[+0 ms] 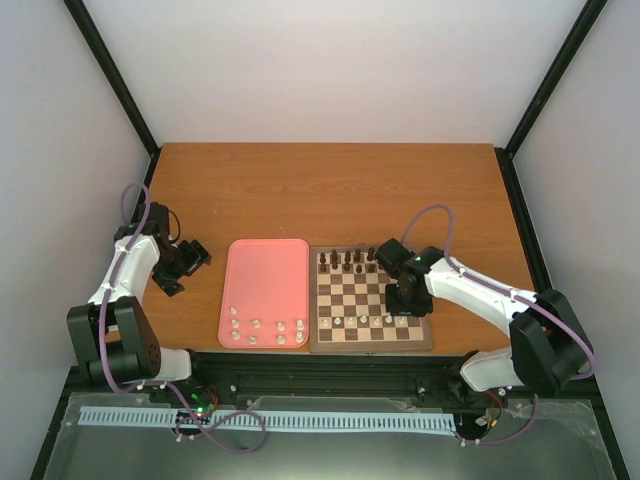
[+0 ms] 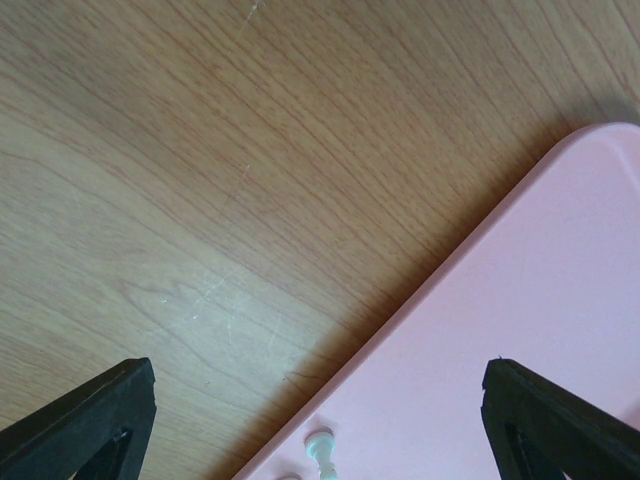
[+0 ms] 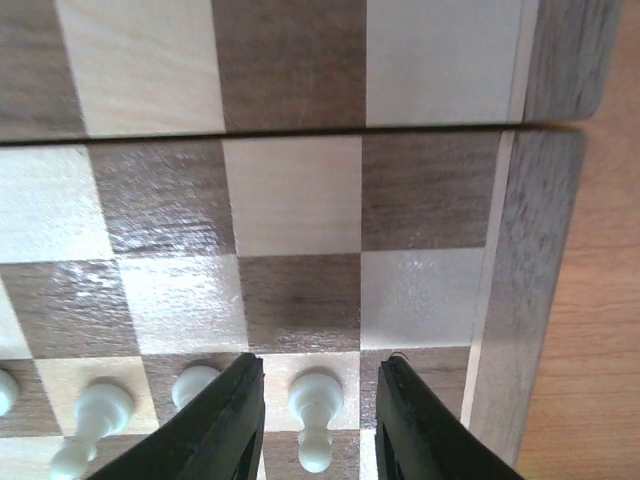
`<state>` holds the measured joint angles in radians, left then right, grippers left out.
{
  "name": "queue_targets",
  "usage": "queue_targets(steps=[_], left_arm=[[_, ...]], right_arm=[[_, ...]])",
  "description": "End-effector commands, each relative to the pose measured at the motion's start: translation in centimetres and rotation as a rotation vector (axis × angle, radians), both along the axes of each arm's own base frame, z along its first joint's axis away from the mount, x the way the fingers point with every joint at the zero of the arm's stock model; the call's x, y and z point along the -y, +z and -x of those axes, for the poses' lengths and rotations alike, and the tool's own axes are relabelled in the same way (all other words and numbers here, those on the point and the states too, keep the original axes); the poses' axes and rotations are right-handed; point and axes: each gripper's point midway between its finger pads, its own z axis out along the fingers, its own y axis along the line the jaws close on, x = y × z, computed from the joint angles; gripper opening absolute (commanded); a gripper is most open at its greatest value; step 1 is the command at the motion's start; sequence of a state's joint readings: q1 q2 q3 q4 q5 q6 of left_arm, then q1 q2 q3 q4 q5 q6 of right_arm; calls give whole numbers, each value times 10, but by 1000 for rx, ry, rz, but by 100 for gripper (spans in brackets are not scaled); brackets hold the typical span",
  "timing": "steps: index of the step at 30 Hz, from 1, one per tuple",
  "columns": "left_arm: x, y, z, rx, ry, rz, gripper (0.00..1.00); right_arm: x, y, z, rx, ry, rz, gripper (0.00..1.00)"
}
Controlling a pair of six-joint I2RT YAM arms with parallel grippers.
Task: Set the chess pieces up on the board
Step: Place the chess piece on the chessboard, then pick up the chess piece from the storage box.
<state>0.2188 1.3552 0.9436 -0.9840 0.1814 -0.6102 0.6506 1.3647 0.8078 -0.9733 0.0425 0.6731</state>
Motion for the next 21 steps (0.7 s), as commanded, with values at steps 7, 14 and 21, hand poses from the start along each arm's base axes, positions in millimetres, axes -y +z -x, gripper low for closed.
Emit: queue_targets(steps=[7, 14, 21], left_arm=[[-3, 12, -11, 42, 12, 1, 100], [-2, 13, -13, 50, 10, 3, 100], [-2, 14, -13, 52, 6, 3, 100]], right_arm=[[3, 38, -32, 147, -27, 58, 35], [-73, 97, -83, 320, 172, -15, 32], [-237, 112, -83, 375, 542, -208, 41]])
